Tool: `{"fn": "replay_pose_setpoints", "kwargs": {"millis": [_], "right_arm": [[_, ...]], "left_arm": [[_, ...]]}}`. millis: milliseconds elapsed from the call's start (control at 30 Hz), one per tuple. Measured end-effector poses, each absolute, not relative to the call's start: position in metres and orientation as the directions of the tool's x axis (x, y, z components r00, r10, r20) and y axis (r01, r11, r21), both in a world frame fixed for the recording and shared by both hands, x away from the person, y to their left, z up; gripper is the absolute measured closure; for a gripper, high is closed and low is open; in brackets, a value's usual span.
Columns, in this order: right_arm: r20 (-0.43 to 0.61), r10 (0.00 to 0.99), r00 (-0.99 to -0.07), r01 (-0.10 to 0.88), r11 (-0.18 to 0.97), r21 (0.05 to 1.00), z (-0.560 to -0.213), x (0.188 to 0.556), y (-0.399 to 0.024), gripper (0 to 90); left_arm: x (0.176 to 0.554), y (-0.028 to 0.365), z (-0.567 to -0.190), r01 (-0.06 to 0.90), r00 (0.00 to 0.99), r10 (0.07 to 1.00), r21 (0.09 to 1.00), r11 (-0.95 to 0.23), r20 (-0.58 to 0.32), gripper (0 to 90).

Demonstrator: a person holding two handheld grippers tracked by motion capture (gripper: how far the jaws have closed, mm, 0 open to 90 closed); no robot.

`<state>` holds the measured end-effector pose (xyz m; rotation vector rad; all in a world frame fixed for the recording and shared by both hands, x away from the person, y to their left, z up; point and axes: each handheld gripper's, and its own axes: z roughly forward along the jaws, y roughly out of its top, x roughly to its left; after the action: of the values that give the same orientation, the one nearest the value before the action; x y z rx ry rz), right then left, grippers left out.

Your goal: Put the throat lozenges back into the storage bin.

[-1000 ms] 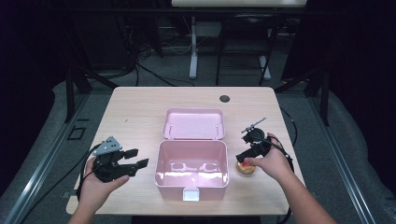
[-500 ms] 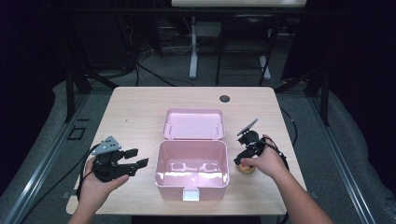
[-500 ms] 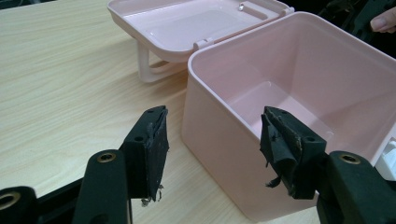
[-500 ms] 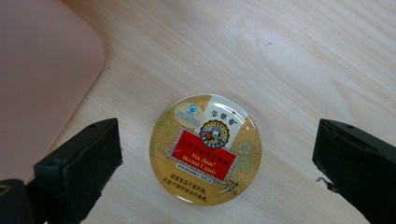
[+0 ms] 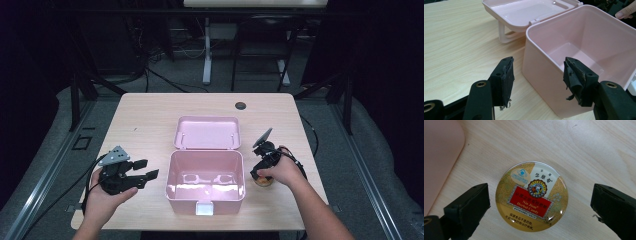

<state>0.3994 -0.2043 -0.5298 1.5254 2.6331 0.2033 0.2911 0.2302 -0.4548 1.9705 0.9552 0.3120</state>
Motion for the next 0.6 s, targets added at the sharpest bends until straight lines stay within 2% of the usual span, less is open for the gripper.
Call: {"fn": "replay_pose_setpoints", "kwargs": {"millis": [600], "right_arm": [[-0.014,0.853,-0.522,0.849,0.521,0.089,-0.543,0.403,-0.199,6.1]], "left_arm": [[0.292,0.231,-0.455,0.505,0.670,0.728,0.808,-0.302,-0.147,41.7]]}}
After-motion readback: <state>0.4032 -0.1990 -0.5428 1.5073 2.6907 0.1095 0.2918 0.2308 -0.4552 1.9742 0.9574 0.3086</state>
